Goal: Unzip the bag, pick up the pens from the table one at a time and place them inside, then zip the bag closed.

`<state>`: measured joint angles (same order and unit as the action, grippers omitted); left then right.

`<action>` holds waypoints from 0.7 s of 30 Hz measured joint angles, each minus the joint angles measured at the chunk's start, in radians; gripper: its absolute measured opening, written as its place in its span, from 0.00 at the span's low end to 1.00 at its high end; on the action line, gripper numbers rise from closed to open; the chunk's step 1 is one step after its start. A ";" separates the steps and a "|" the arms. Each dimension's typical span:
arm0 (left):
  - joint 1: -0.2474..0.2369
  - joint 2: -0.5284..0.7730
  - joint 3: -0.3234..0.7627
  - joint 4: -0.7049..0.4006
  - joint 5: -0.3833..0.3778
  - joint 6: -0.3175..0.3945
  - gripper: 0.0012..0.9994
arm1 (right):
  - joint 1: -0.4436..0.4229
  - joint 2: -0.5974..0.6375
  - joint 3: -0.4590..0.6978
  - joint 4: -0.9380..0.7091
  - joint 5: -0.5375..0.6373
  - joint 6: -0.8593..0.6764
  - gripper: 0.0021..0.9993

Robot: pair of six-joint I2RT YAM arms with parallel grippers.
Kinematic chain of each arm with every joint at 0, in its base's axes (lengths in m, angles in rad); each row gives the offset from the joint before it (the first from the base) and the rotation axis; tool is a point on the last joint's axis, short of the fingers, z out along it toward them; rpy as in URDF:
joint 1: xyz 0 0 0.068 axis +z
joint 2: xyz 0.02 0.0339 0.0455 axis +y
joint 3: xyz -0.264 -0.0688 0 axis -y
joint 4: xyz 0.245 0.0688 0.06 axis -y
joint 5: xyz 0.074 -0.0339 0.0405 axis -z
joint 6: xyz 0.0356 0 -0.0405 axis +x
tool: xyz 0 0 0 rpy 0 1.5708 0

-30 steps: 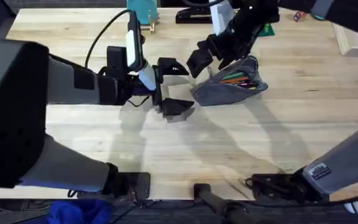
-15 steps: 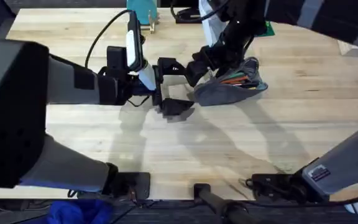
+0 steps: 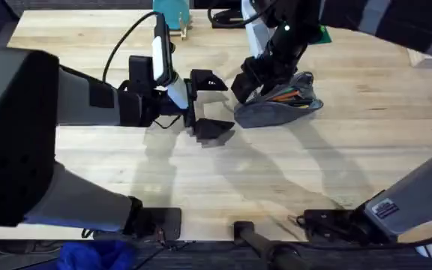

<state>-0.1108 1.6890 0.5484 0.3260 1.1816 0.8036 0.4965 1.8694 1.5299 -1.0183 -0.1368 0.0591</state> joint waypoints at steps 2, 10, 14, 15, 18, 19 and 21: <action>0.000 0.000 0.000 0.000 0.000 0.000 1.00 | 0.000 0.000 0.000 0.000 0.003 0.001 0.53; 0.000 0.000 0.000 0.000 0.000 0.000 1.00 | 0.000 0.000 0.000 -0.001 0.006 0.005 0.13; 0.000 0.000 0.000 0.000 0.000 0.000 1.00 | 0.000 0.000 0.000 -0.003 0.010 0.009 0.04; 0.000 0.000 0.000 0.000 0.000 0.000 1.00 | 0.000 0.000 0.000 -0.003 0.010 0.009 0.04; 0.000 0.000 0.000 0.000 0.000 0.000 1.00 | 0.000 0.000 0.000 -0.004 0.010 0.009 0.04; 0.000 0.000 0.000 0.000 0.000 0.000 1.00 | 0.000 0.000 0.000 -0.005 0.010 0.009 0.03; 0.000 0.000 0.000 0.000 0.000 0.000 1.00 | 0.000 0.000 0.000 -0.006 0.010 0.009 0.03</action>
<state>-0.1108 1.6890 0.5484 0.3260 1.1816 0.8036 0.4965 1.8694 1.5295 -1.0240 -0.1268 0.0684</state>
